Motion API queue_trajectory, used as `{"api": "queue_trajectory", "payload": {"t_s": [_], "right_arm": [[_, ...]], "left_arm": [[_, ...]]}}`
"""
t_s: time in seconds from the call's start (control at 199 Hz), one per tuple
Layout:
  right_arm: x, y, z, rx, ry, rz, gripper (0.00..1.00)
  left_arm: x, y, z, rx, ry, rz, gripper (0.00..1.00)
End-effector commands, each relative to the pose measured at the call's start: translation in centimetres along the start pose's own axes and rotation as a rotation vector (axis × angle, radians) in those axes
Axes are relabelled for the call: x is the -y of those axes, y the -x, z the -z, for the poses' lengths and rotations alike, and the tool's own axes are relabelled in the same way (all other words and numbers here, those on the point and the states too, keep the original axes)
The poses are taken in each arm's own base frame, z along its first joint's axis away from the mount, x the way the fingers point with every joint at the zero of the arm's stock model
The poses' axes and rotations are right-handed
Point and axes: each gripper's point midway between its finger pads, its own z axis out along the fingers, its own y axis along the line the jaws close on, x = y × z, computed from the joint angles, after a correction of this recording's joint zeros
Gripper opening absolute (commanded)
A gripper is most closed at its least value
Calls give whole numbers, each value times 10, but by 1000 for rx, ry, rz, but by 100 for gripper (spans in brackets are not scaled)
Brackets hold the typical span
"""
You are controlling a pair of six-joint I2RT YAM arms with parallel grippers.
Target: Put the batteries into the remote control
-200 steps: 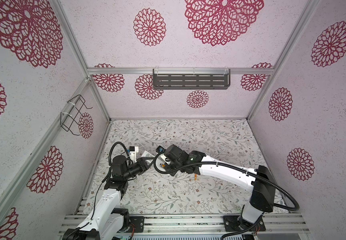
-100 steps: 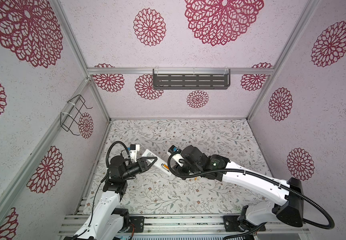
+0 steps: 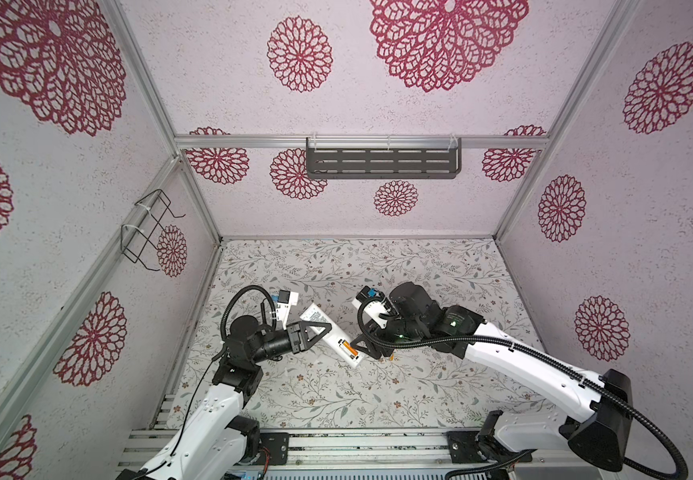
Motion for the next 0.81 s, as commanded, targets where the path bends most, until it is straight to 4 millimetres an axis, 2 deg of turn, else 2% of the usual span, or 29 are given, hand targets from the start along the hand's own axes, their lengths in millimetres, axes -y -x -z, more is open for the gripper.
{"api": "queue_trajectory", "payload": {"t_s": [0.0,0.096,0.247,0.357,0.488,0.8], "right_arm": [[-23,1,9,16,154,-16,67],[-30,-2,8,13,209,-17,67],[-28,-8,-1,-8,222,-22,63],[-26,-8,-6,-6,219,-26,54],[-25,-4,-7,8,216,-26,51],[-14,-9,-13,-15,181,-54,32]], "left_arm": [[13,1,0,5,-44,-50,0],[14,1,0,2,-50,-50,0],[15,0,-1,-3,-56,-46,0],[17,-1,-2,-9,-63,-44,0],[18,-5,-4,-23,-69,-41,0],[19,-7,-6,-29,-72,-42,0]]}}
